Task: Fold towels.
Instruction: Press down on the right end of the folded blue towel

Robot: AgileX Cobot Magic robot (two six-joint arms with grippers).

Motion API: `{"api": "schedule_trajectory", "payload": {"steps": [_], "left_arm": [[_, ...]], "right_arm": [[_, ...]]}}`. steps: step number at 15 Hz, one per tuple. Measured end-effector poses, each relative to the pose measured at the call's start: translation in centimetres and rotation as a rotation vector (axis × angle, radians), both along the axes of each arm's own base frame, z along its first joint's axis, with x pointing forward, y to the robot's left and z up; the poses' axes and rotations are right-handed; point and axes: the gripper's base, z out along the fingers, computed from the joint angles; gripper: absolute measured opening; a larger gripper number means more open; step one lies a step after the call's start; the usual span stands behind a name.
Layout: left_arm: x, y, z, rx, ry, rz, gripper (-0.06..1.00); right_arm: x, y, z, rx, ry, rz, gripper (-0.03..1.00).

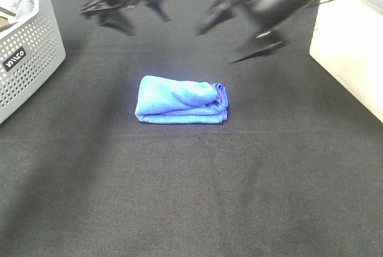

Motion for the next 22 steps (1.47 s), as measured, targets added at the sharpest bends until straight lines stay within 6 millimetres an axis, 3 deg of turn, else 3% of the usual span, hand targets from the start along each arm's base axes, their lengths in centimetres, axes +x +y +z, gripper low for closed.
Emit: {"api": "schedule_trajectory", "payload": {"steps": [2, 4, 8, 10, 17, 20, 22], "left_arm": [[0.5, 2.4, -0.1, 0.007, 0.028, 0.035, 0.76], [0.7, 3.7, -0.2, 0.01, 0.048, 0.052, 0.76], [0.6, 4.0, -0.2, 0.011, 0.056, 0.051, 0.76], [0.6, 3.9, -0.2, 0.012, 0.056, 0.049, 0.76], [0.6, 3.9, -0.3, 0.015, 0.061, 0.043, 0.76], [0.1, 4.0, 0.2, 0.04, 0.06, -0.008, 0.76], [-0.6, 4.3, 1.5, 0.075, 0.054, -0.048, 0.76]], "right_arm": [[-0.4, 3.5, -1.9, 0.091, 0.004, 0.063, 0.92], [-0.4, 5.7, -3.8, 0.157, 0.013, 0.065, 0.92], [0.1, 6.1, -8.3, 0.151, 0.071, 0.034, 0.92], [0.2, 5.6, -9.7, 0.1, 0.083, 0.045, 0.92], [0.9, 0.5, -10.2, 0.022, 0.155, 0.049, 0.92], [0.9, -0.8, -8.9, -0.071, 0.131, 0.062, 0.92], [0.9, -1.9, -6.6, -0.141, 0.081, 0.057, 0.92]]}}
